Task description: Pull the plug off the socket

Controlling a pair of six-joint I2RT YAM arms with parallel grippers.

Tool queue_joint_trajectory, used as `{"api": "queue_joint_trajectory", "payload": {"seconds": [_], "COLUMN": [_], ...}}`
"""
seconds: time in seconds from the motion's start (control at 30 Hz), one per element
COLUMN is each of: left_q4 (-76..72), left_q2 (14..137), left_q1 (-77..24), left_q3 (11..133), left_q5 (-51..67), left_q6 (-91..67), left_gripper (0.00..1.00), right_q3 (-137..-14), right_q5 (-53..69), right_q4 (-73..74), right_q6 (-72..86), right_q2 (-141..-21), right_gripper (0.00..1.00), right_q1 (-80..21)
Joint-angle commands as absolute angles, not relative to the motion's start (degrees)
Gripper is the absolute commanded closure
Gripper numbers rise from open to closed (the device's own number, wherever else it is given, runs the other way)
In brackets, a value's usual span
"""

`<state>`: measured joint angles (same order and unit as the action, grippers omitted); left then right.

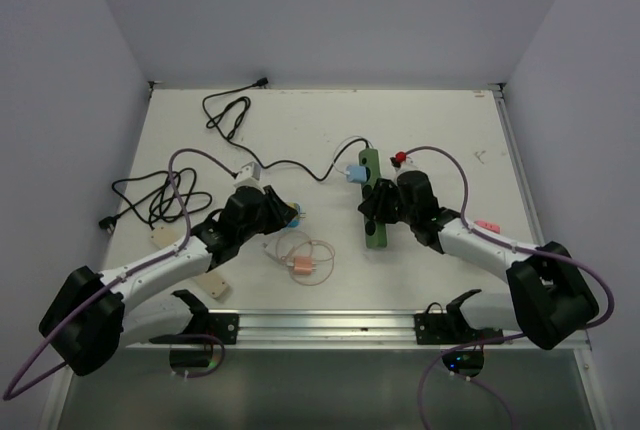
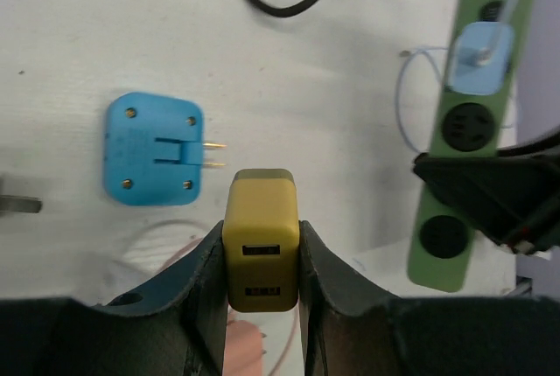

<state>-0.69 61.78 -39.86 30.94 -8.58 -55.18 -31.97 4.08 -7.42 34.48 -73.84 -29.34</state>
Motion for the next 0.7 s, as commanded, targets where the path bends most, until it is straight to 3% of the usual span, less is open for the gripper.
{"api": "queue_joint_trajectory", "payload": {"seconds": [0.0, 0.17, 0.23, 0.33, 0.47, 0.67], "left_q4": [-11.1, -15.1, -15.6, -15.8, -14.9, -13.2], "left_q2": [64.5, 69.8, 71.3, 71.4, 70.4, 68.8], "left_q1": [-36.8, -36.4, -36.5, -36.3, -36.4, -36.4], "left_q3": [27.6, 26.9, 26.7, 26.2, 26.3, 26.7], "left_q5": [-2.2, 0.1, 1.2, 1.2, 0.3, -1.1], "left_q6": [-51.8, -51.3, -51.4, -51.7, -51.9, -52.6], "left_gripper": [0.95, 0.73, 0.70, 0.58, 0.37, 0.22], "right_q3": [-31.9, -31.5, -31.6, -31.7, -31.8, -31.9], "right_q5": [7.9, 9.4, 10.0, 10.5, 10.8, 11.9], "right_q4": [-14.0, -14.5, -14.7, -14.3, -14.2, -13.9], "right_q6": [32.6, 32.1, 31.6, 31.2, 30.9, 30.7], "right_q2": [-72.1, -72.2, -72.1, -72.1, -72.0, -71.5], "right_gripper": [1.00, 1.00, 1.00, 1.00, 1.00, 1.00], "right_q1": [-29.6, -29.5, -29.7, -29.7, -29.7, -29.8]}}
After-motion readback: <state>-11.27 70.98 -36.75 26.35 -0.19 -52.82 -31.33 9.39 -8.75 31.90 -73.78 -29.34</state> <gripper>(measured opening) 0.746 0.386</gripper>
